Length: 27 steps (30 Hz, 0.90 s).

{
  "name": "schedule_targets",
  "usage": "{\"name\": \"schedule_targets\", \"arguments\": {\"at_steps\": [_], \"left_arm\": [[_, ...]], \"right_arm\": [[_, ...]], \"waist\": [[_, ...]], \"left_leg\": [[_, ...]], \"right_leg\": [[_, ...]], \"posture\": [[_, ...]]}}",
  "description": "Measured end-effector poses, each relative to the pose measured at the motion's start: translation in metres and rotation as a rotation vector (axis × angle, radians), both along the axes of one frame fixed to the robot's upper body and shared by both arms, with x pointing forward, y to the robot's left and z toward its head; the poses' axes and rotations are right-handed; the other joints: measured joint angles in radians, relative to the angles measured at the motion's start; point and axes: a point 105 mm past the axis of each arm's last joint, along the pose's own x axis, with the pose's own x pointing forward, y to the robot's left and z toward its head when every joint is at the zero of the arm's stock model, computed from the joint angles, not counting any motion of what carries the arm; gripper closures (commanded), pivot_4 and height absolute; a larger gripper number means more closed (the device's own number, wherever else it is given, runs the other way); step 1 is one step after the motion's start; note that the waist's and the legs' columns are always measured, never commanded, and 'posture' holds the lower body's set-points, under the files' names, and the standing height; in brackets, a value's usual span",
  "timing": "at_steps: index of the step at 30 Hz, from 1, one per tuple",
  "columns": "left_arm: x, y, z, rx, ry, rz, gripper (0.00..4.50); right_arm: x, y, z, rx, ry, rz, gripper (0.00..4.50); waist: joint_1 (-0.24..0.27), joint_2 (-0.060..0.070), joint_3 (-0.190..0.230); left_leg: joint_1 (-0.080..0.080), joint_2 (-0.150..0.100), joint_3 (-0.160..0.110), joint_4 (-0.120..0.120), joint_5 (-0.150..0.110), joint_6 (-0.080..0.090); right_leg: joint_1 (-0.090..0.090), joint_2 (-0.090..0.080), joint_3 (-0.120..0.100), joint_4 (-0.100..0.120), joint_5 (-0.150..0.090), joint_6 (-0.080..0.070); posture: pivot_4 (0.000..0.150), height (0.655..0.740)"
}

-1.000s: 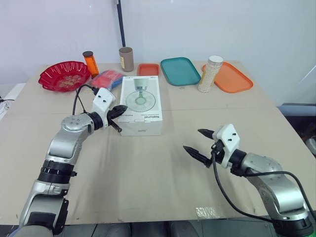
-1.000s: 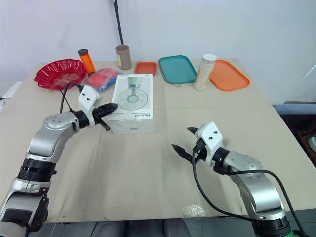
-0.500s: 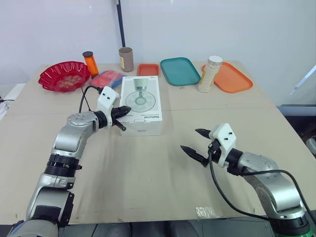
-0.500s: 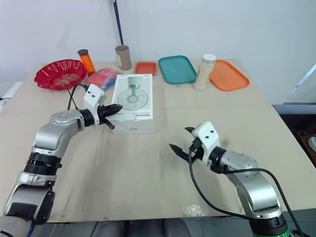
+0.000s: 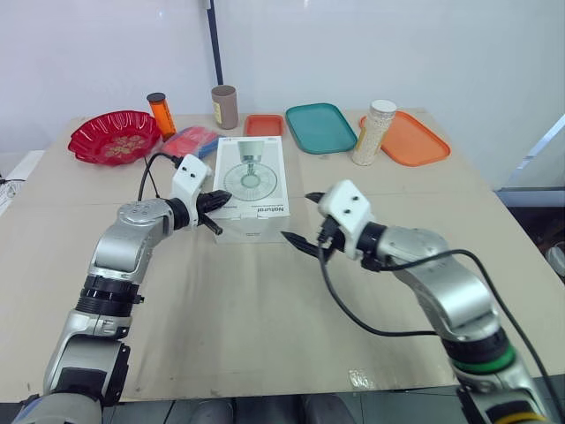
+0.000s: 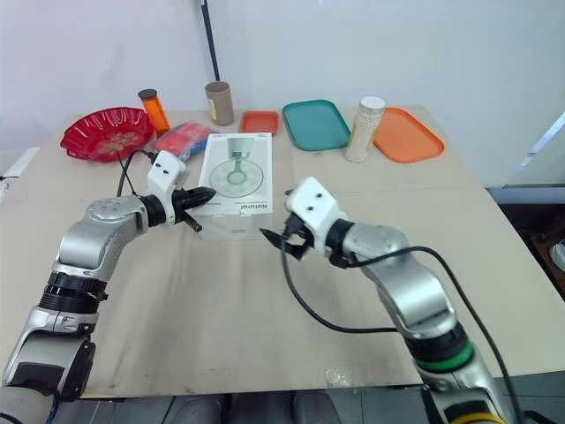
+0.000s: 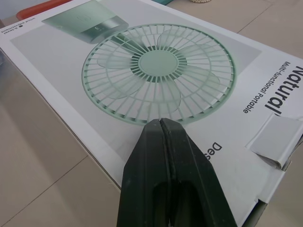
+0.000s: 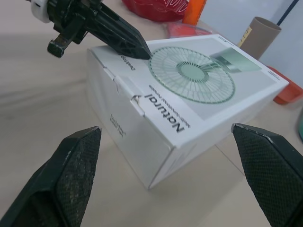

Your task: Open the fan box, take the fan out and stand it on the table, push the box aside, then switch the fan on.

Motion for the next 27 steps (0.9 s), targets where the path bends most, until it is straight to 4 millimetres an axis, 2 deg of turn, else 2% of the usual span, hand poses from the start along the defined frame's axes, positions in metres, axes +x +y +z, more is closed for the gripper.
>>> {"name": "schedule_targets", "arguments": {"at_steps": [9,13,20,27], "left_arm": [[0.001,-0.003,0.000,0.009,-0.004,-0.007,4.49],[0.001,-0.005,0.000,0.007,-0.005,-0.010,4.49],[0.001,-0.005,0.000,0.011,-0.007,-0.008,4.49],[0.001,-0.005,0.000,0.012,-0.007,-0.008,4.49]], "right_arm": [[0.024,0.011,-0.003,-0.018,-0.016,-0.049,0.00],[0.032,0.020,-0.011,-0.018,-0.010,-0.050,0.00],[0.034,0.035,-0.009,-0.006,-0.024,-0.019,0.00],[0.042,0.040,-0.012,-0.008,-0.025,-0.022,0.00]], "waist": [[0.001,0.000,0.000],[0.001,0.000,0.000],[0.001,0.000,0.000],[0.001,0.000,0.000]], "left_leg": [[-0.001,-0.001,0.000,0.000,0.000,0.000],[-0.001,-0.001,0.000,0.000,0.000,0.000],[-0.001,-0.001,-0.001,0.000,0.000,0.000],[-0.001,-0.001,-0.001,0.000,0.000,0.000]], "right_leg": [[0.000,-0.002,-0.001,0.000,0.000,0.000],[0.000,-0.002,-0.001,0.000,0.000,0.000],[0.000,-0.002,-0.001,0.000,0.000,0.000],[-0.001,-0.002,-0.001,0.000,0.000,0.000]], "posture": [[0.150,0.7400],[0.150,0.7400],[0.150,0.7400],[0.150,0.7400]]}}
